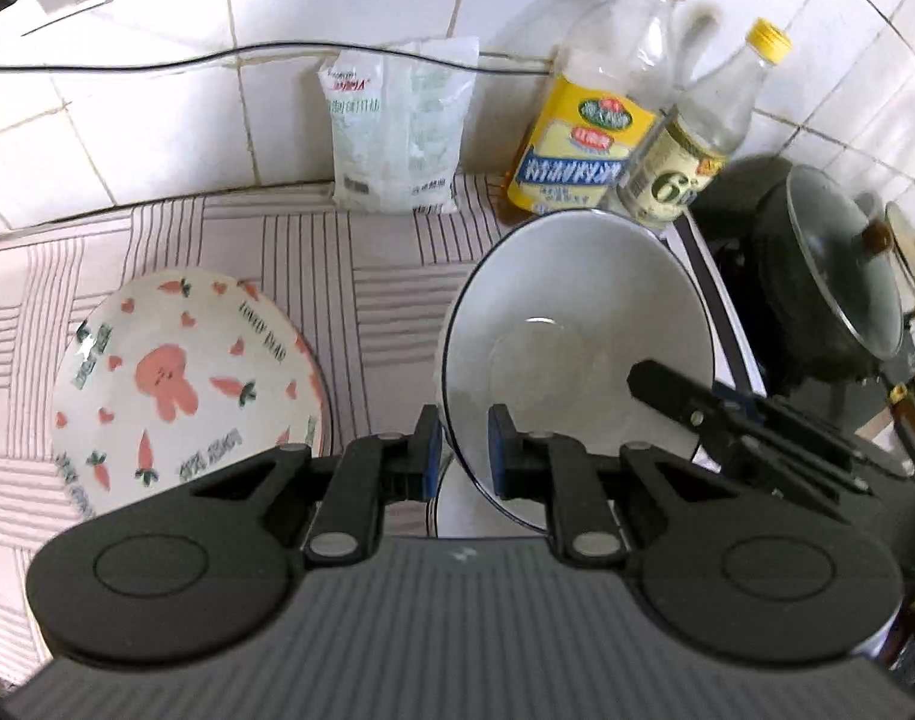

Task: Organize plates and bowls
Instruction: 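Grasp the third white bowl with the left gripper and stack it on the bowls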

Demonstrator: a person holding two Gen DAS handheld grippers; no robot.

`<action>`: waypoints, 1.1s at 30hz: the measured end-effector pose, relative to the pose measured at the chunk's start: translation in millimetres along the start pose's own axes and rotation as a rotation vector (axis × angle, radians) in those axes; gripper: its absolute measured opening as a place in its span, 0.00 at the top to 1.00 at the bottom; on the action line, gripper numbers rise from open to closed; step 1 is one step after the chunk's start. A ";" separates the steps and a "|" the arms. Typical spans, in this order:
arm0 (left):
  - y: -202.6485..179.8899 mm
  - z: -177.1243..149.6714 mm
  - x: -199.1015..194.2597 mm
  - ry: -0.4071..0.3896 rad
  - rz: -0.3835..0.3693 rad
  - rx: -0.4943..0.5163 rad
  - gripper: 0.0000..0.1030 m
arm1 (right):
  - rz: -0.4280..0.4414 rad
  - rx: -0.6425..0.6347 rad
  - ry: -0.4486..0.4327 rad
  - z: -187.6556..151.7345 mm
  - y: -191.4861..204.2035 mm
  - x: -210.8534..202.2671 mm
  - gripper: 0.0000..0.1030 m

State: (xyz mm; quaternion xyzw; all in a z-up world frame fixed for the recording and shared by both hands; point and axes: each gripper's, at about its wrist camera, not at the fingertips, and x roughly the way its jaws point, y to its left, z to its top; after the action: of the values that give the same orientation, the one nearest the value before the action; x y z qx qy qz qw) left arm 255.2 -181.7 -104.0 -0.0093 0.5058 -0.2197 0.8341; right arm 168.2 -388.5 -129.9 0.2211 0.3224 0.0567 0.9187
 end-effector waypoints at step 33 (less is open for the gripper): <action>-20.1 -43.3 37.4 0.258 0.094 0.090 0.84 | -0.179 -0.253 0.029 -73.0 24.2 -8.1 0.84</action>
State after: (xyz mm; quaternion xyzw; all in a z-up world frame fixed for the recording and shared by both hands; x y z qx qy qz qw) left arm 225.9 -204.9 -151.8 0.0800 0.5985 -0.2020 0.7711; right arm 117.7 -341.8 -165.3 0.0730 0.3445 0.0179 0.9358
